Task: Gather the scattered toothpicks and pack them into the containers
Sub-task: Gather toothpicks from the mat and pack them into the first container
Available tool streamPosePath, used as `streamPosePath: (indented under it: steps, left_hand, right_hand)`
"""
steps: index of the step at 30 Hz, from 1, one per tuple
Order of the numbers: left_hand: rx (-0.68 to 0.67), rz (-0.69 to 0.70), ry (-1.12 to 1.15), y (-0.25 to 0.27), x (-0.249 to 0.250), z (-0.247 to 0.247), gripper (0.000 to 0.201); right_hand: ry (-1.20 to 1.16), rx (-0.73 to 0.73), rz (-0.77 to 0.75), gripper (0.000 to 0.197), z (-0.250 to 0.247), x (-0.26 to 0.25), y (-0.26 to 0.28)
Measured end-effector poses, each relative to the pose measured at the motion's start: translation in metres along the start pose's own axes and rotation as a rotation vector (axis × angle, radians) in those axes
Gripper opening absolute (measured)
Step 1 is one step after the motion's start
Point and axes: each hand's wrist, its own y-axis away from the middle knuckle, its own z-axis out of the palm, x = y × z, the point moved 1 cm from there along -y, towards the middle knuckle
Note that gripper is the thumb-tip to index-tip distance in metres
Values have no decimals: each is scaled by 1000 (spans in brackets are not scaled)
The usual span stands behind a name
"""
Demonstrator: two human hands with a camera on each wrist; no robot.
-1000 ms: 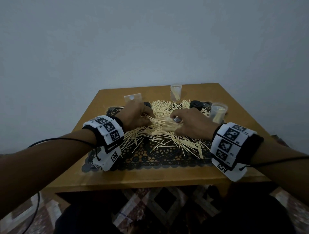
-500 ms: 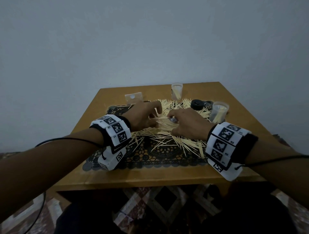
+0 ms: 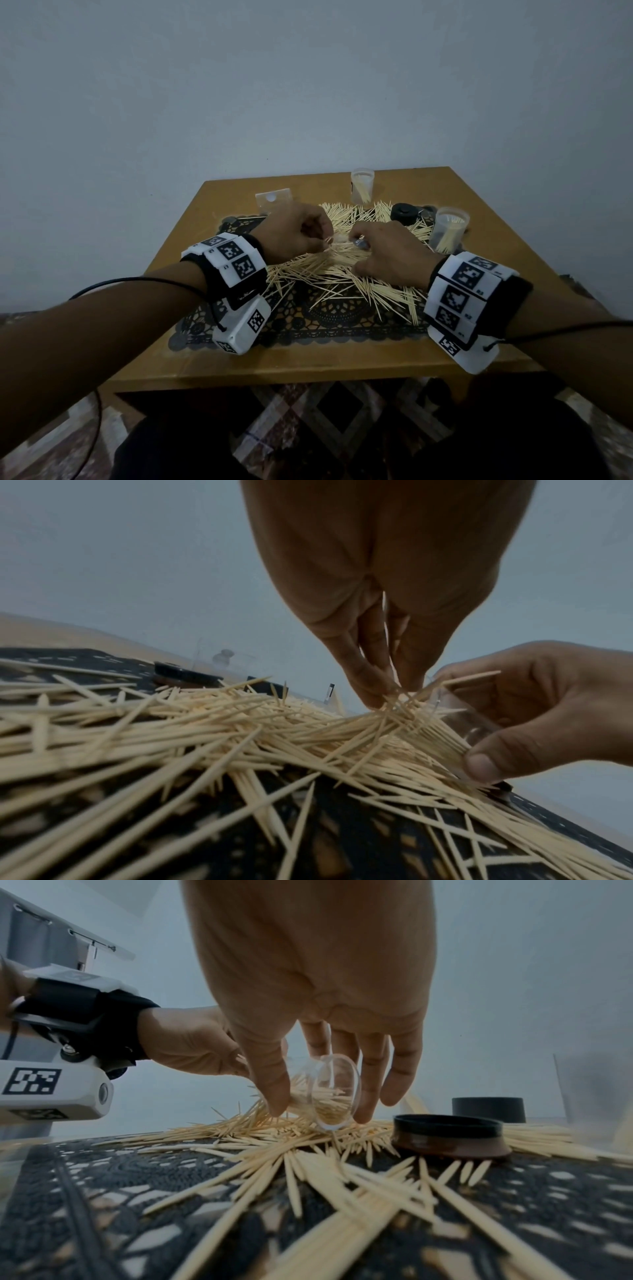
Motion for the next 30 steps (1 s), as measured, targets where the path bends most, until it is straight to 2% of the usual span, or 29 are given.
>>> streamPosePath:
  steps: [2, 5, 9, 16, 20, 22, 25, 27, 30]
  left_hand:
    - [36, -23, 69, 1, 1, 0, 20]
    - [48, -29, 41, 0, 2, -1, 16]
    - [20, -26, -32, 2, 1, -2, 15]
    - [-53, -38, -48, 4, 4, 1, 28]
    - [16, -8, -41, 6, 3, -1, 21]
    - [-6, -25, -19, 7, 6, -1, 28]
    - [-105, -78, 35, 8, 11, 2, 54]
    - [-103, -74, 96, 7, 9, 1, 63]
    - [-44, -70, 158, 5, 4, -1, 46]
  right_hand:
    - [-2, 12, 0, 48, -1, 1, 0]
    - [-10, 29, 4, 48, -2, 1, 0]
    - [-8, 32, 10, 46, -2, 2, 1]
    - [-10, 32, -10, 44, -3, 1, 1]
    - [-16, 46, -25, 45, -3, -1, 1]
    - [-19, 53, -33, 45, -4, -1, 0]
    - [-17, 55, -43, 46, -5, -2, -1]
    - [-15, 66, -48, 46, -5, -1, -2]
    - [-13, 88, -49, 47, -5, -1, -3]
